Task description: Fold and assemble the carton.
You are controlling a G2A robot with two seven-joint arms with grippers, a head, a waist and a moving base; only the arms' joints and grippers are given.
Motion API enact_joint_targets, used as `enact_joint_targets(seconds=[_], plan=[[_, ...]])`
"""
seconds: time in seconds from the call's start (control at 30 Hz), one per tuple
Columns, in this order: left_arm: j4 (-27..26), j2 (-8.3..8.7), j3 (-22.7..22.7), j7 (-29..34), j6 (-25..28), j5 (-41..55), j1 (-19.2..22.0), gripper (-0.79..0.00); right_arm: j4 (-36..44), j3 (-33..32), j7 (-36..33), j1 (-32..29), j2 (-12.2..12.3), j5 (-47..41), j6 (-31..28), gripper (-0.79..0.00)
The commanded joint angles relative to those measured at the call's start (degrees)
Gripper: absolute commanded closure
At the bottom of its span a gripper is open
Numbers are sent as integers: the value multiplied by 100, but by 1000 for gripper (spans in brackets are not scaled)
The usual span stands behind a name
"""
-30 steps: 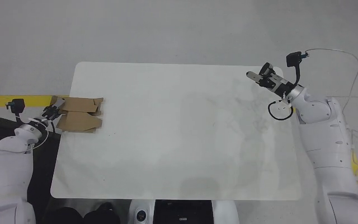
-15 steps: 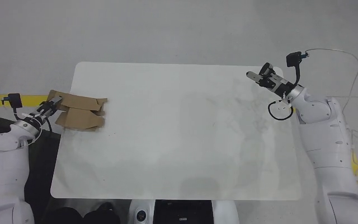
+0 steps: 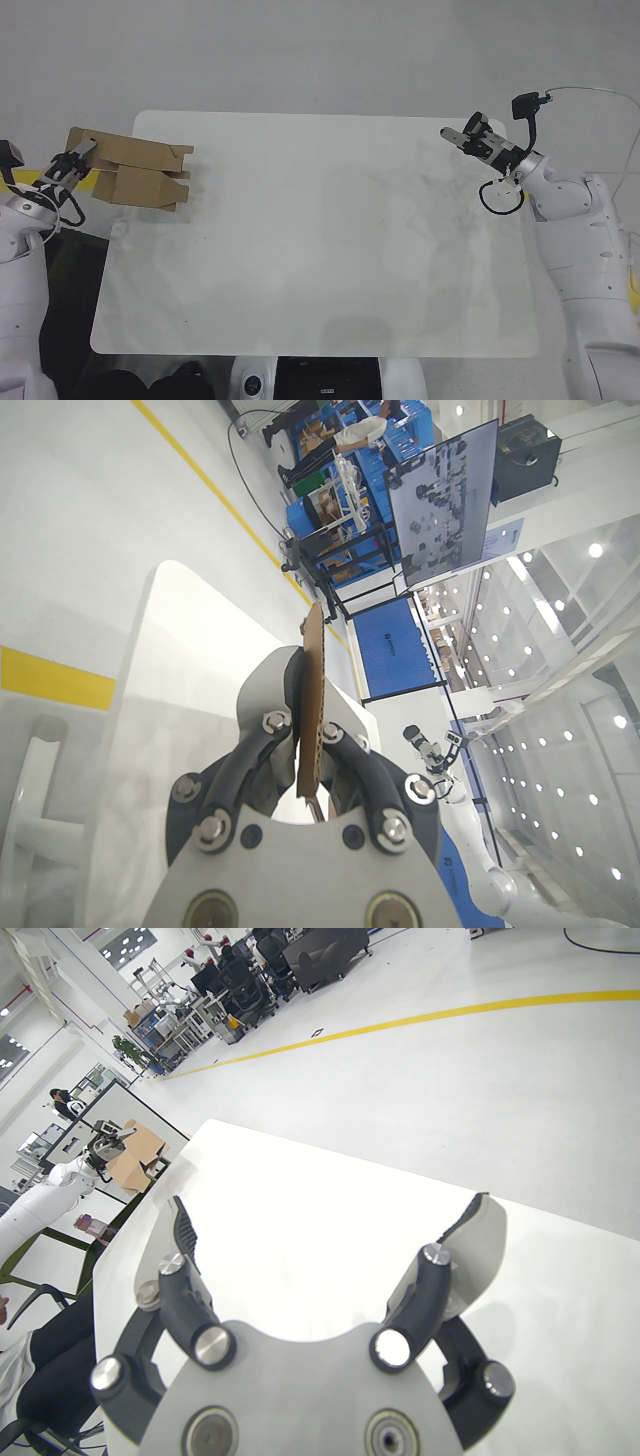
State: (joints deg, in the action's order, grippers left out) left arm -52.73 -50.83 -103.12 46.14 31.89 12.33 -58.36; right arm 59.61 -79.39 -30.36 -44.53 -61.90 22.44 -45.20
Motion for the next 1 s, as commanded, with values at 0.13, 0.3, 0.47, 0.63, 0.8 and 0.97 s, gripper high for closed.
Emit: enact_joint_targets(seconds=[0.13, 0.3, 0.47, 0.63, 0.8, 0.97], plan=[[-495, 0, 14, -61, -198, 209, -62, 0, 0, 0, 0, 0, 0, 0, 0, -785], [-860, 5, 88, -55, -338, 297, 101, 0, 0, 0, 0, 0, 0, 0, 0, -785], [-1172, -12, 331, -139, -389, 177, 369, 0, 0, 0, 0, 0, 0, 0, 0, -785], [-1408, -66, 754, -181, -512, 114, 710, 0, 0, 0, 0, 0, 0, 0, 0, -785], [-1535, -119, 1155, -193, -668, 62, 1093, 0, 0, 0, 0, 0, 0, 0, 0, -785], [-1381, -211, 1650, -267, -924, 80, 1526, 0, 0, 0, 0, 0, 0, 0, 0, -785]])
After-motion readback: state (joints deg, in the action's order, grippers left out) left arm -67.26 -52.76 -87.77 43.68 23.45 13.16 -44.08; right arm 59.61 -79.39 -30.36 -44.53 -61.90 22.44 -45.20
